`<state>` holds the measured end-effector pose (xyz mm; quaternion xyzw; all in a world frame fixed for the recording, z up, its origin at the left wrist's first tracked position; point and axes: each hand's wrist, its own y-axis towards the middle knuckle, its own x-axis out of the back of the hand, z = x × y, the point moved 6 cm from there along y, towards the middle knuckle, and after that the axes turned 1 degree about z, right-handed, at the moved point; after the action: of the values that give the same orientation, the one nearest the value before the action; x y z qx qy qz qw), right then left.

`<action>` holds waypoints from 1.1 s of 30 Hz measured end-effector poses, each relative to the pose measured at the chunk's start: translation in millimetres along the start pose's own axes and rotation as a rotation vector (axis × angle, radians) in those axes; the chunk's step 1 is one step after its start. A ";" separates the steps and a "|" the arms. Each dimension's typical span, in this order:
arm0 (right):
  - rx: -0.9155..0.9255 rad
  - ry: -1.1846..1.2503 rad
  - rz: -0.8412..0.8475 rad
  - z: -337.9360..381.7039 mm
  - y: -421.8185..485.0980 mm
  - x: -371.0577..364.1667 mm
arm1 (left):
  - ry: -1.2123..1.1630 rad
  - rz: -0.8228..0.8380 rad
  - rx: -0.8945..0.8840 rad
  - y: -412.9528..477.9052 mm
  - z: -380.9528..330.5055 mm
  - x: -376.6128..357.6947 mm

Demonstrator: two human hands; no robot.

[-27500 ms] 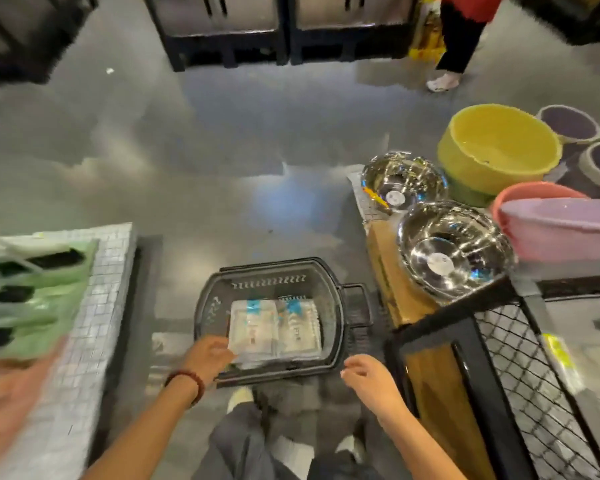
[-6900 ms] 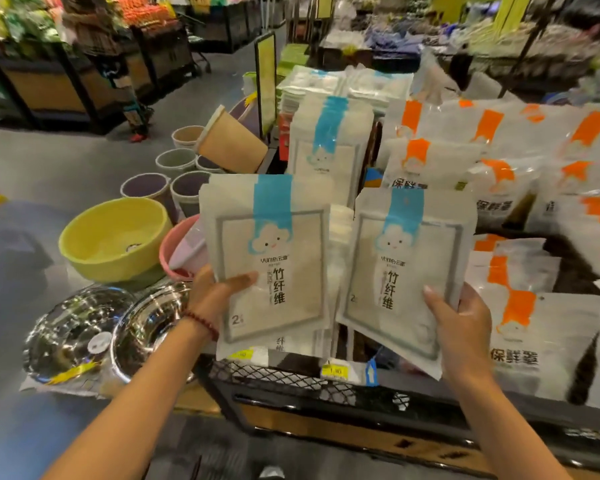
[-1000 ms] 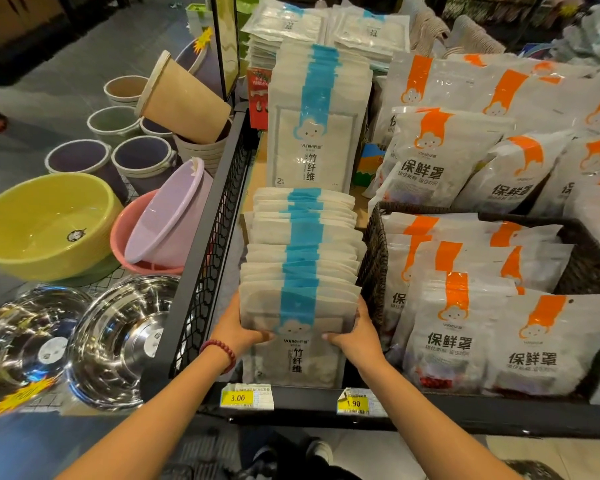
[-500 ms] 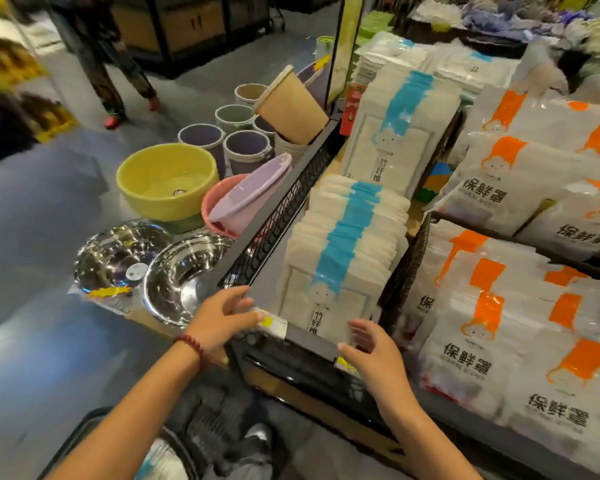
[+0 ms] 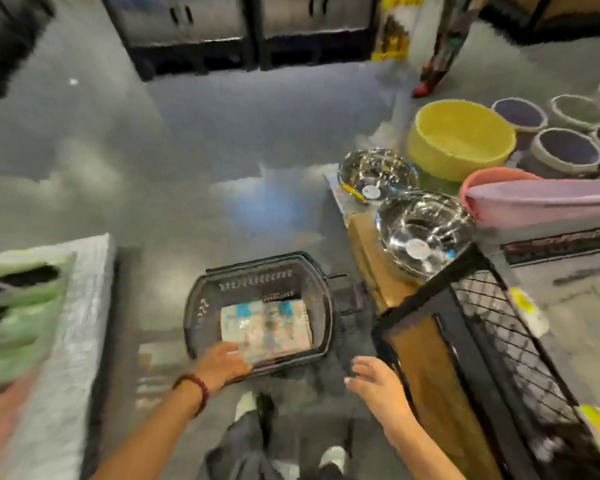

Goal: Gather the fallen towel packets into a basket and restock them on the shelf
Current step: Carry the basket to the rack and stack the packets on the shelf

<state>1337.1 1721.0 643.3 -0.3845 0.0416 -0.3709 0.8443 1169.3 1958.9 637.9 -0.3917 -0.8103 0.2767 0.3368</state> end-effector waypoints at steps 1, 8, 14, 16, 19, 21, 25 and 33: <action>-0.008 -0.037 0.040 4.1 7.7 -22.7 | -0.039 -0.023 0.033 1.5 19.1 17.8; -0.110 -0.294 0.196 32.1 89.4 -167.5 | -0.203 -0.148 0.218 42.2 113.0 118.6; -0.195 -0.284 0.259 29.8 179.8 -264.1 | -0.234 -0.193 0.273 131.3 169.4 171.0; -0.142 -0.402 0.260 21.8 216.1 -286.0 | -0.219 -0.209 0.290 162.2 187.5 178.1; -0.130 -0.436 0.372 5.9 265.9 -315.8 | -0.214 -0.280 0.297 219.6 215.1 185.5; -0.094 -0.560 0.318 -9.1 306.2 -322.8 | -0.159 -0.308 0.286 258.7 230.2 186.5; -0.184 -0.470 0.287 -57.8 379.8 -337.2 | -0.075 -0.392 0.243 332.6 253.7 174.3; -0.282 -0.632 0.252 -156.3 489.5 -366.8 | 0.092 -0.682 0.163 395.8 287.6 144.3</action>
<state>1307.9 2075.9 122.0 -0.5847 -0.1235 -0.1176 0.7932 1060.2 2238.2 225.2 -0.0825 -0.8537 0.1941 0.4762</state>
